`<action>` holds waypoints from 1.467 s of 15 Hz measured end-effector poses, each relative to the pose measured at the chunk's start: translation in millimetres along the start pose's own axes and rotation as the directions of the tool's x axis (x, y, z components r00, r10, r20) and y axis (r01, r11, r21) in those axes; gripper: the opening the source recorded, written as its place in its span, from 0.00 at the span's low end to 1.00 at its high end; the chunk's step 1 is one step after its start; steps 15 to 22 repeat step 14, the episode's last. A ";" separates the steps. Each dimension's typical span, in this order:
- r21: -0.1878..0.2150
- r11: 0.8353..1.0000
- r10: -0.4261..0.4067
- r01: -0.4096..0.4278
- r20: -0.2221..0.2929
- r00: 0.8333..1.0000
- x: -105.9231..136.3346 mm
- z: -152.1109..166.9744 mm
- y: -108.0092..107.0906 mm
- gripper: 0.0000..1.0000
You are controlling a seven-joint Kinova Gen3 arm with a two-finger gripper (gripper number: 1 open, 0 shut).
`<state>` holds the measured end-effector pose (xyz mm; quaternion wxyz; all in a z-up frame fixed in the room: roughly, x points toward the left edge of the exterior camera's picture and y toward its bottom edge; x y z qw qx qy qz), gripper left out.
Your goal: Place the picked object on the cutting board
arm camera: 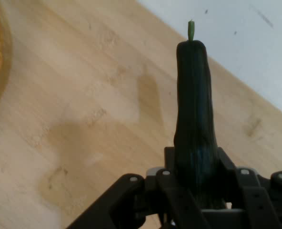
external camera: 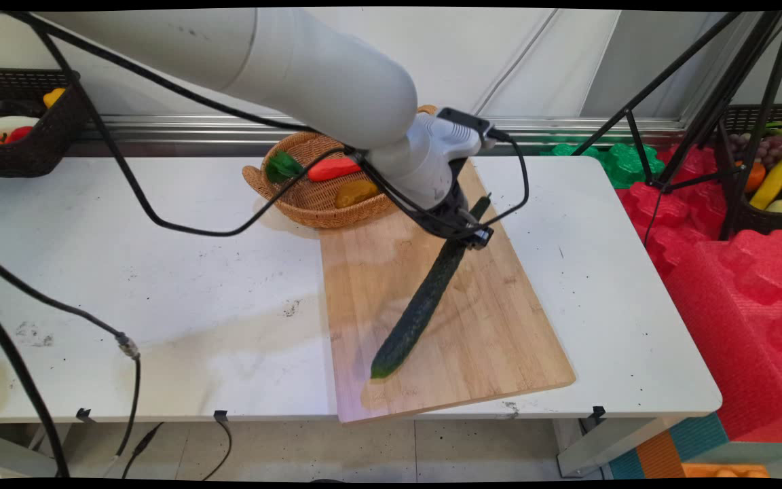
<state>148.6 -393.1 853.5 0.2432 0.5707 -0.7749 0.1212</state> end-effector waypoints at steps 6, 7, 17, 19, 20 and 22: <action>0.000 1.000 -0.003 0.003 0.036 0.999 -13.7 20.1 -1.9 0.00; 0.000 1.000 -0.001 0.001 0.040 0.999 -15.2 21.9 -2.4 0.00; -0.006 1.000 0.019 -0.019 0.048 0.999 -22.0 23.7 -5.9 1.00; -0.006 1.000 0.019 -0.019 0.048 0.999 -22.0 23.7 -5.9 1.00; -0.006 1.000 0.019 -0.019 0.048 0.999 -22.0 23.7 -5.9 1.00; -0.006 1.000 0.019 -0.019 0.048 0.999 -22.0 23.7 -5.9 1.00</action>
